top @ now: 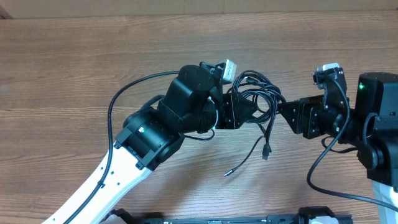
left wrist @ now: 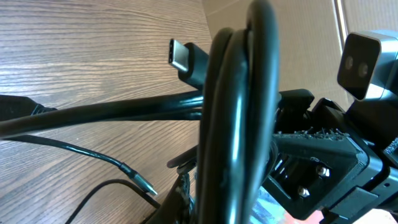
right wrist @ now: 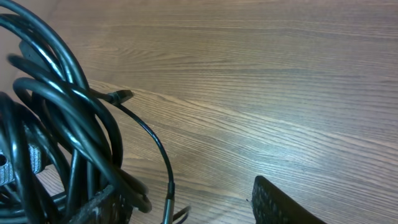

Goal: Untangle cables

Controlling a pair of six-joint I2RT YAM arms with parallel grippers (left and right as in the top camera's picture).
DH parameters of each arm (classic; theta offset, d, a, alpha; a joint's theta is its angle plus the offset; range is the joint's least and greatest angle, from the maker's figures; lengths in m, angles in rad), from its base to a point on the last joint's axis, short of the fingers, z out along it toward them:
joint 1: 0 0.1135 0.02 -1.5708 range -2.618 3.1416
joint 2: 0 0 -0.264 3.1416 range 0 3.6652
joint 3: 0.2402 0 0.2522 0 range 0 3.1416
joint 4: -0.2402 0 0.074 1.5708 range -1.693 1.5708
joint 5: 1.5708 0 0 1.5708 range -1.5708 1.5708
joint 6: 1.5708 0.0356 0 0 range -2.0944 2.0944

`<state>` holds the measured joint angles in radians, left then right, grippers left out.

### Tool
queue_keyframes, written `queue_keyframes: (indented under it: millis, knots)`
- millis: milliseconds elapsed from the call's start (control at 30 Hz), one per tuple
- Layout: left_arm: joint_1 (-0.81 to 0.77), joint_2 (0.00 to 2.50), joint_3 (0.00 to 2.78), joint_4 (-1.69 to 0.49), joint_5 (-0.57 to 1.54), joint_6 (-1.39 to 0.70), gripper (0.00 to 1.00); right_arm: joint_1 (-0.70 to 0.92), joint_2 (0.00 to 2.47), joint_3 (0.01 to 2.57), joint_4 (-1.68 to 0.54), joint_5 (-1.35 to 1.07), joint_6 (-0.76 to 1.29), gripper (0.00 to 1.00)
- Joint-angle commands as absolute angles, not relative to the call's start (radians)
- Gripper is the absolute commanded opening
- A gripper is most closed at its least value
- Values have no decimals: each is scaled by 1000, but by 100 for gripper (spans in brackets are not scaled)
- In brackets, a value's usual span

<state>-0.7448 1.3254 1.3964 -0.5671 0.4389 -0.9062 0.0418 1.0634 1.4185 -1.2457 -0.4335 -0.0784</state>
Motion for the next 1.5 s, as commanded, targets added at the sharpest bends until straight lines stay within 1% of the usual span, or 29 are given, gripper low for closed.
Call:
queue_keyframes:
  millis: [0, 133, 233, 333, 433, 567, 667, 833, 967, 1033, 1067, 1100, 1133, 1167, 1233, 1367, 1433, 1467]
  knots:
    - [-754, 1315, 1396, -543, 531, -841, 4, 44, 1063, 1433, -1224, -400, -75, 57]
    - [-756, 1315, 1396, -522, 596, -813, 4, 44, 1079, 1433, -1181, -393, 14, 57]
    - [-779, 1315, 1396, -501, 604, -802, 4, 44, 1104, 1433, -1154, -391, 76, 57]
    - [-804, 1315, 1396, -496, 604, -762, 4, 44, 1137, 1433, -1144, -253, 210, 57]
    - [-808, 1314, 1396, -495, 611, -727, 4, 44, 1172, 1433, -1178, -1, 387, 57]
    - [-805, 1314, 1396, -496, 601, -710, 4, 44, 1182, 1433, -1277, 195, 503, 58]
    - [-804, 1313, 1396, -497, 572, -709, 4, 43, 1182, 1433, -1337, 245, 527, 59]
    - [-804, 1312, 1396, -498, 555, -694, 4, 43, 1182, 1433, -1425, 322, 630, 68]
    - [-790, 1306, 1396, -505, 521, -684, 4, 43, 1182, 1433, -1442, 325, 664, 74]
    - [-772, 1292, 1396, -524, 520, -668, 4, 43, 1182, 1433, -1443, 325, 667, 84]
    - [-760, 1280, 1396, -540, 520, -643, 4, 43, 1182, 1433, -1443, 325, 668, 94]
    - [-751, 1269, 1396, -554, 518, -622, 4, 43, 1182, 1433, -1443, 325, 682, 100]
    - [-739, 1251, 1396, -571, 516, -595, 4, 43, 1182, 1433, -1443, 322, 685, 100]
    - [-735, 1239, 1396, -577, 517, -570, 4, 44, 1182, 1433, -1443, 320, 685, 95]
    - [-733, 1203, 1396, -588, 518, -491, 4, 44, 1182, 1433, -1446, 321, 684, 92]
    - [-733, 1151, 1396, -632, 516, -361, 4, 44, 1182, 1433, -1446, 287, 684, 92]
    - [-733, 1139, 1396, -632, 517, -354, 4, 44, 1182, 1433, -1445, 237, 680, 91]
    - [-733, 1137, 1396, -632, 517, -349, 4, 44, 1182, 1433, -1443, 211, 680, 83]
